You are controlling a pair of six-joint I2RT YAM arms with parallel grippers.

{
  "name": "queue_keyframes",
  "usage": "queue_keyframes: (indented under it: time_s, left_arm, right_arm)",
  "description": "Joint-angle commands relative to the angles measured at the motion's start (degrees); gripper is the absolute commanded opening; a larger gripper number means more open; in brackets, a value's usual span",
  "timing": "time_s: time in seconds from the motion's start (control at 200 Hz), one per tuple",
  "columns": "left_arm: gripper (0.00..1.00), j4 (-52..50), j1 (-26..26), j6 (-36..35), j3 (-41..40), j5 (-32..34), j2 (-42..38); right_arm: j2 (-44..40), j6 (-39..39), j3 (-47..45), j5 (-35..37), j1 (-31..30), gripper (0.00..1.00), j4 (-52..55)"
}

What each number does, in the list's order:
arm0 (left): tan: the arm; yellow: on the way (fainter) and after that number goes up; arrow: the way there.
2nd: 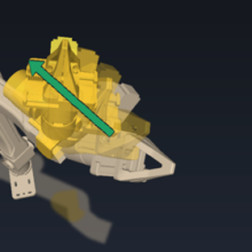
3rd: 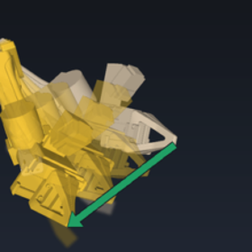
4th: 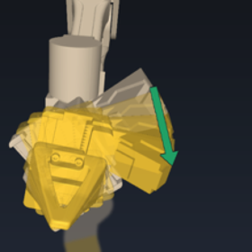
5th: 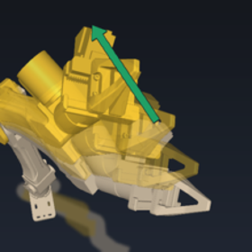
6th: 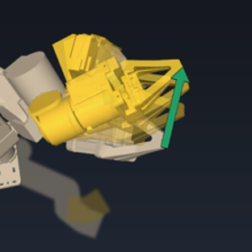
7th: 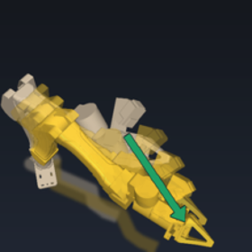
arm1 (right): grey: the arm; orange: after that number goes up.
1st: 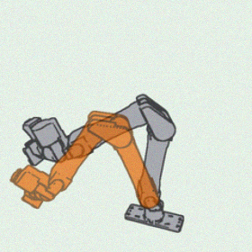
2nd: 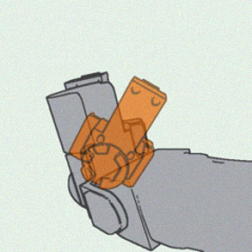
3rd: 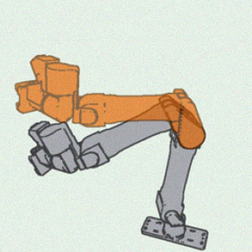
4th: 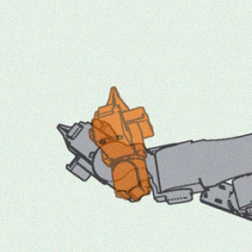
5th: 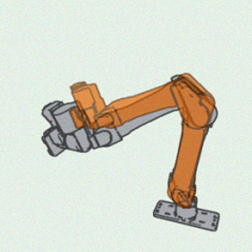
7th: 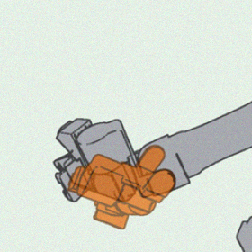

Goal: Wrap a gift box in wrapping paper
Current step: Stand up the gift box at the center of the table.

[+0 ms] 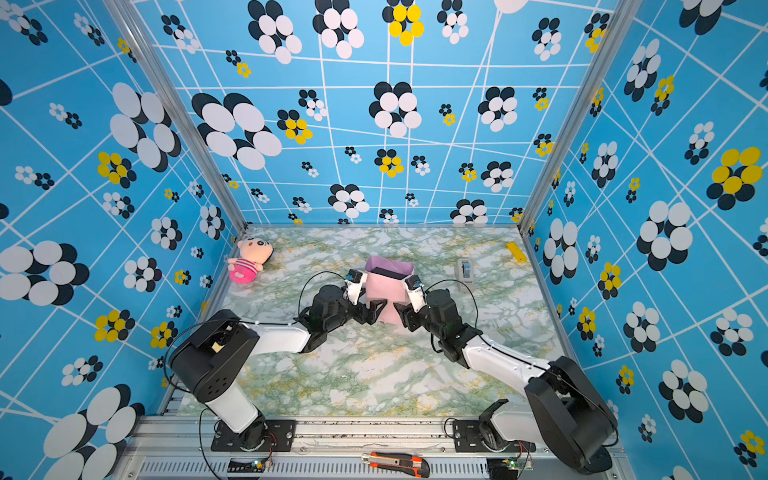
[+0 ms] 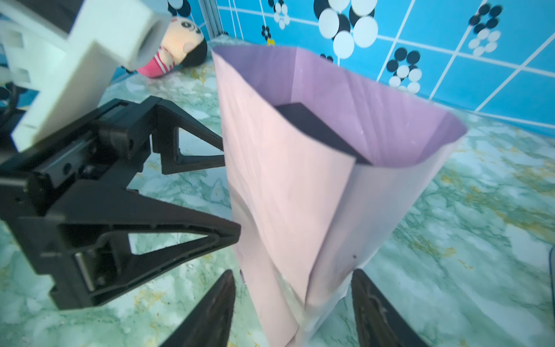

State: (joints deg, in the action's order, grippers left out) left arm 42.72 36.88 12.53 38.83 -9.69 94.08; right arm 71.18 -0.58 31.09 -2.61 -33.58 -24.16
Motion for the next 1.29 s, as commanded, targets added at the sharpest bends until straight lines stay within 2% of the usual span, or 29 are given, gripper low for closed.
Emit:
queue_keyframes:
  time_s: [0.0,0.04,0.115,0.21,0.3,0.35,0.555,0.61,0.69,0.92,1.14,1.29]
  left_arm:
    - [0.97,-6.6,-0.1,-2.8,-0.1,1.3,-4.6]
    - [0.97,-7.9,-0.4,-2.9,-0.2,1.3,-6.0]
    - [0.96,-12.5,-1.4,-1.8,1.2,1.2,-8.9]
    - [0.96,-23.4,-3.1,-0.3,6.7,-0.6,-11.9]
    - [0.95,-31.5,-4.7,2.2,12.0,-0.8,-13.4]
    - [0.94,-36.9,-5.8,3.9,15.7,-0.6,-12.7]
    - [0.94,-57.0,-11.7,11.1,33.6,-10.7,-4.9]
    - [0.94,-64.6,-12.1,11.5,39.8,-11.9,-1.7]
    - [0.94,-71.7,-12.1,9.9,46.8,-13.8,2.1]
    - [0.86,-82.8,-12.4,6.5,57.7,-14.2,10.7]
    - [0.75,-83.6,-11.5,6.2,61.1,-14.4,15.1]
    - [0.67,-85.0,-10.4,5.8,64.9,-13.6,18.6]
  right_arm:
    - [-4.8,3.1,-1.2,1.6,0.2,0.68,5.1]
    - [-6.4,5.5,-1.2,2.6,0.6,0.72,7.1]
    - [-9.1,11.6,0.0,2.3,2.5,0.73,11.1]
    - [-11.1,22.3,4.6,-2.9,6.9,0.74,18.0]
    - [-11.1,28.6,8.6,-7.7,9.5,0.75,21.4]
    - [-10.3,31.8,10.4,-9.2,10.4,0.76,22.7]
    - [0.3,49.7,22.2,-18.4,13.5,0.77,33.6]
    - [3.1,52.8,26.0,-18.2,13.5,0.77,38.9]
    - [7.5,51.9,32.4,-18.1,13.4,0.77,46.3]
    - [16.4,43.5,46.6,-12.2,13.1,0.77,66.7]
    - [22.5,40.4,52.8,-10.9,10.8,0.72,71.1]
    - [25.9,39.7,55.8,-11.0,9.8,0.65,71.9]
